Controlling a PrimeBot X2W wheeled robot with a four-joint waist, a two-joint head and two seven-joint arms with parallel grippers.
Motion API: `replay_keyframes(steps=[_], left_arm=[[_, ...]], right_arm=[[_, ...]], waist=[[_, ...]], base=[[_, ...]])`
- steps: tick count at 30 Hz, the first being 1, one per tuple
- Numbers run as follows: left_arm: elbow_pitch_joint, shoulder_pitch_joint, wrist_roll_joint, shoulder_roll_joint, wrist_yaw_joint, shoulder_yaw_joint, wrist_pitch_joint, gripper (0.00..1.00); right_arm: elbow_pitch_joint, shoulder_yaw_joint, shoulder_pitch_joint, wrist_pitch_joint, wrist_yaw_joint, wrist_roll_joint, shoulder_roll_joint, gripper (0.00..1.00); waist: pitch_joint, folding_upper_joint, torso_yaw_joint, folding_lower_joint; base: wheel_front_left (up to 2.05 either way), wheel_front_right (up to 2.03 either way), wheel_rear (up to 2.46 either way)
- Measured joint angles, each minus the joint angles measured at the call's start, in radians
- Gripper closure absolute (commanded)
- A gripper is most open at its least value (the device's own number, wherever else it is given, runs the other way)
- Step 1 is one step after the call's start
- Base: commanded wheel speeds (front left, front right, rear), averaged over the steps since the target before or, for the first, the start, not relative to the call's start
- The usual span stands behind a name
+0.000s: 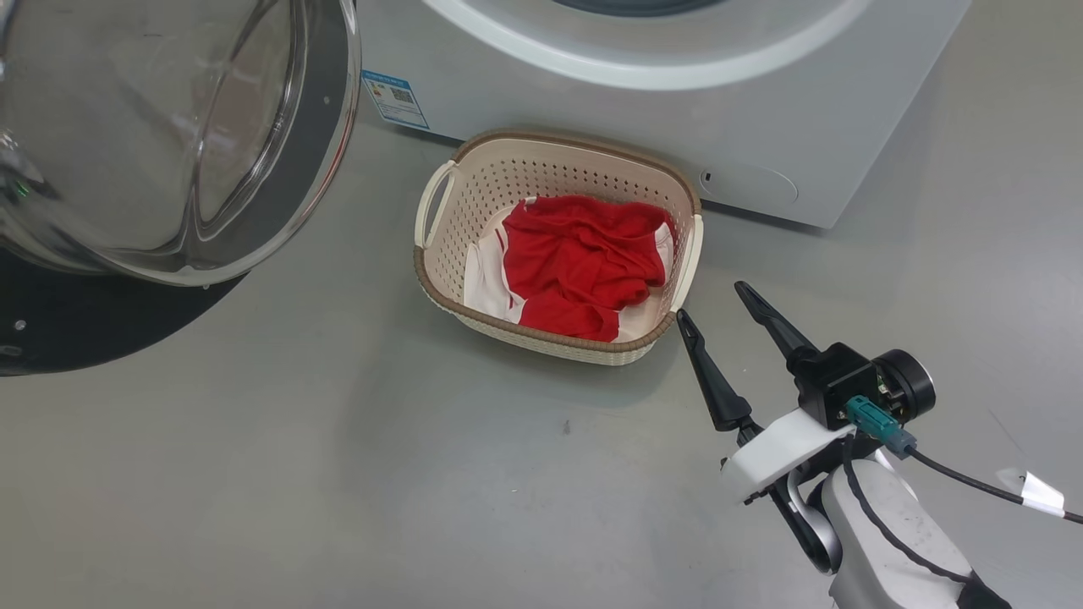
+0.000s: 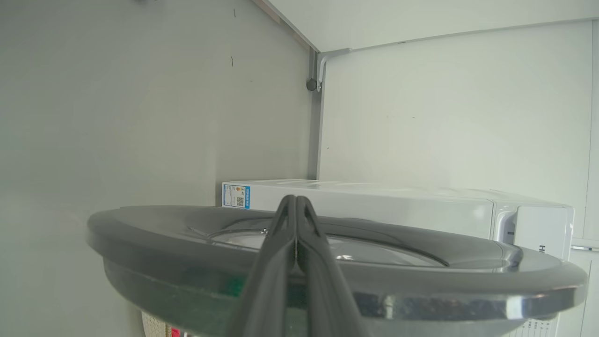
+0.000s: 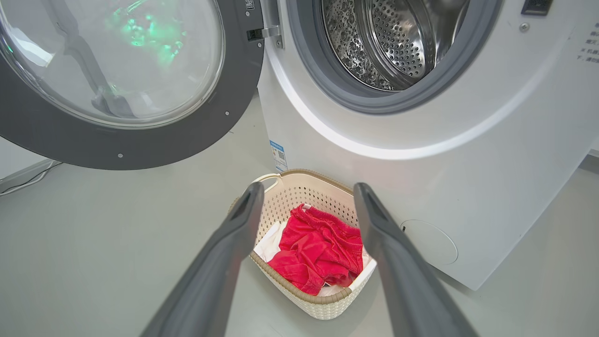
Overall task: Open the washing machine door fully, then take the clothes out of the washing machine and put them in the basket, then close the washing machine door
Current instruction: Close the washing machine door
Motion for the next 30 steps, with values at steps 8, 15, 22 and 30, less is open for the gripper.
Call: replay_keyframes(steps=[8, 15, 22, 30], left_arm=[[0.006, 0.000, -0.012, -0.009, -0.036, -0.014, 0.074, 1.00], [0.010, 0.004, -0.030, -0.034, -0.072, -0.032, 0.157, 1.00], [0.009, 0.026, -0.068, -0.050, -0.106, -0.034, 0.235, 1.00], [-0.009, 0.047, -0.116, -0.087, -0.124, -0.032, 0.322, 1.00]], right_arm=[[0.004, 0.000, 0.000, 0.000, 0.000, 0.003, 0.001, 0.00], [0.004, -0.001, 0.000, 0.000, 0.000, 0.005, 0.002, 0.00], [0.004, 0.000, 0.001, 0.000, 0.000, 0.006, 0.004, 0.00], [0.004, 0.002, 0.002, 0.000, 0.000, 0.011, 0.006, 0.00]], waist=[[-0.010, 0.0000, 0.002, 0.0000], [-0.025, 0.0000, 0.003, 0.0000], [-0.037, 0.0000, 0.004, 0.0000], [-0.048, 0.0000, 0.005, 0.0000]], base=[[0.00, 0.00, 0.00], [0.00, 0.00, 0.00], [0.00, 0.00, 0.00], [0.00, 0.00, 0.00]])
